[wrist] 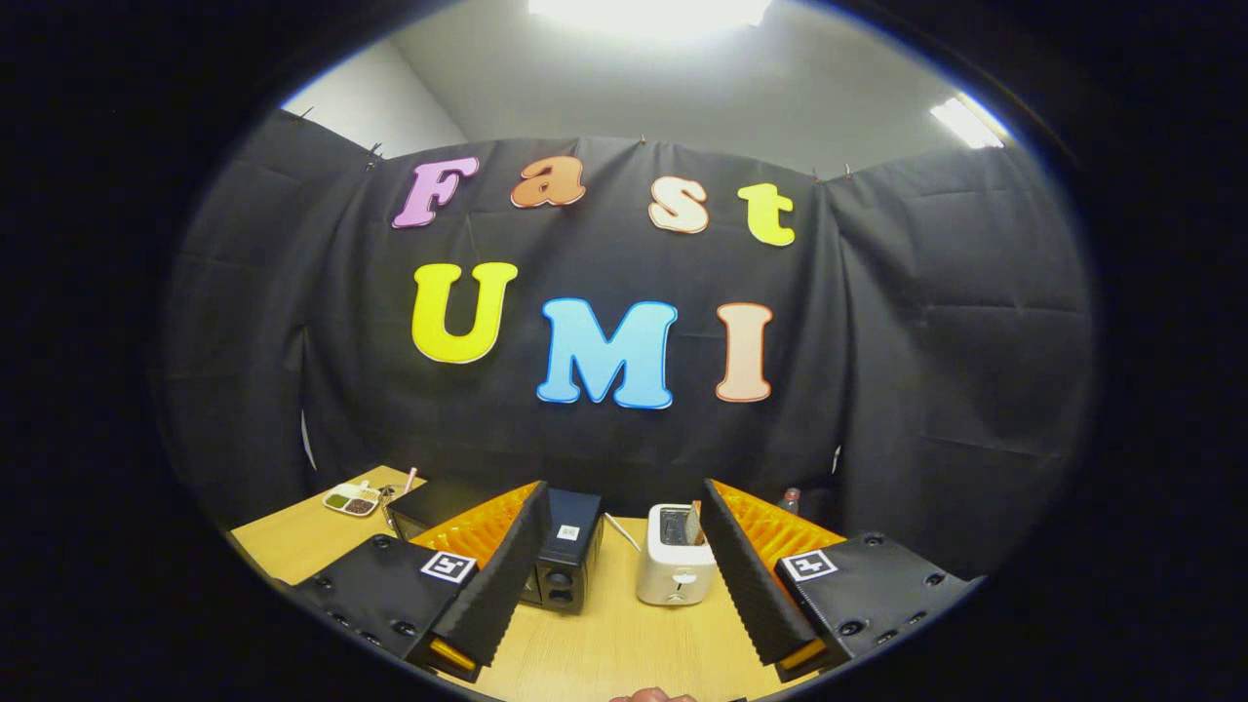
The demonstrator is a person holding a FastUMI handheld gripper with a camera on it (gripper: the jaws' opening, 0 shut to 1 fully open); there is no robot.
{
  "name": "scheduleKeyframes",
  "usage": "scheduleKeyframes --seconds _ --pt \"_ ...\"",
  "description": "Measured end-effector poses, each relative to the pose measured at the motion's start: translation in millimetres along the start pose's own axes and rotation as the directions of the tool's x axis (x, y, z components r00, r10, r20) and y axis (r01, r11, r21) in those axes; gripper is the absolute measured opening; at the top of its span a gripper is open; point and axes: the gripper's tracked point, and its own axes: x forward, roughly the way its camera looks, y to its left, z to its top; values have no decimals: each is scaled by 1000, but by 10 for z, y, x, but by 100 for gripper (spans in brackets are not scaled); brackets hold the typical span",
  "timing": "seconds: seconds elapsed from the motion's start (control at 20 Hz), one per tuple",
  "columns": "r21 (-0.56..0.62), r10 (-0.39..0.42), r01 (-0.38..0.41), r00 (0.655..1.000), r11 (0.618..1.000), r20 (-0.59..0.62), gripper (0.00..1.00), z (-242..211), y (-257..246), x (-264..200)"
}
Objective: Open the toaster oven, put the food inside, and close the toaster oven door.
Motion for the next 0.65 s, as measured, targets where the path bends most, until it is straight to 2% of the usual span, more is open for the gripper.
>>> scheduleKeyframes --seconds 0.15,0.25,0.4,0.65 --pt "19 76 -75 997 997 -20 98 -90 105 100" --pt "27 93 -93 995 995 -18 98 -86 144 155" --pt "55 94 -93 995 994 -16 98 -51 245 196" --pt "47 48 -47 999 998 -23 98 6 428 173"
